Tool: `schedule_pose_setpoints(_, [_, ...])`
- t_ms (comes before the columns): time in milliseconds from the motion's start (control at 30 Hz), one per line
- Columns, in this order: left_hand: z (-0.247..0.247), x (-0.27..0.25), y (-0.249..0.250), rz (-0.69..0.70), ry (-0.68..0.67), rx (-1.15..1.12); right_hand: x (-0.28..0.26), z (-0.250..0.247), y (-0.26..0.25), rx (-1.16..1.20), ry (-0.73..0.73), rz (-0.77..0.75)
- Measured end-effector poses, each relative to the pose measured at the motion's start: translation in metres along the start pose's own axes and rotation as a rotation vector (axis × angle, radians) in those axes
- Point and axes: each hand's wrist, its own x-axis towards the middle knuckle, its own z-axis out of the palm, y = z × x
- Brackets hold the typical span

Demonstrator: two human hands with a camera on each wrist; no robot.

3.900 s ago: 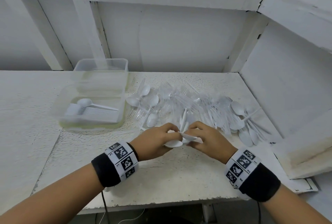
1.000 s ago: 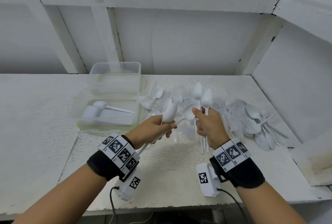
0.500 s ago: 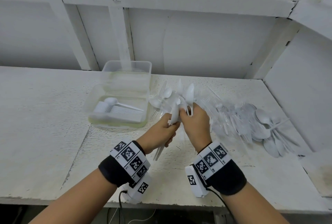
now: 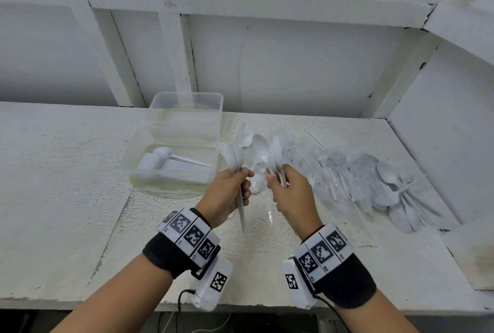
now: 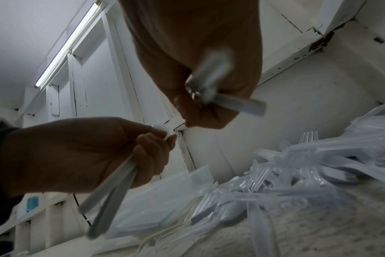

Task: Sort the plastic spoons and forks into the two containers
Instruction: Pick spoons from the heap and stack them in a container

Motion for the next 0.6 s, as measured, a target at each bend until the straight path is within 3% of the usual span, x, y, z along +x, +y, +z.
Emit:
schedule_pose_setpoints(133, [0.006,0.001,-0.001,0.025,-0.002,-0.012,-0.005,0.002,0.0,0.069,0.014,0.074])
schedule_pose_setpoints(300, [0.011,-0.001,-0.002,0.047,-0.046,-0.005,-0.012,0.01,-0.004,0.003,-0.027,-0.016])
schedule_pose_setpoints(500, [0.009,-0.002,-0.004,0.065,-0.1,0.002,-0.014,0.005,-0.008,0.001,-0.115,0.021])
schedule_pose_setpoints(600, [0.007,0.0,-0.004,0.053,-0.053,-0.001,-0.014,0.002,-0.007,-0.071,-0.123,0.012])
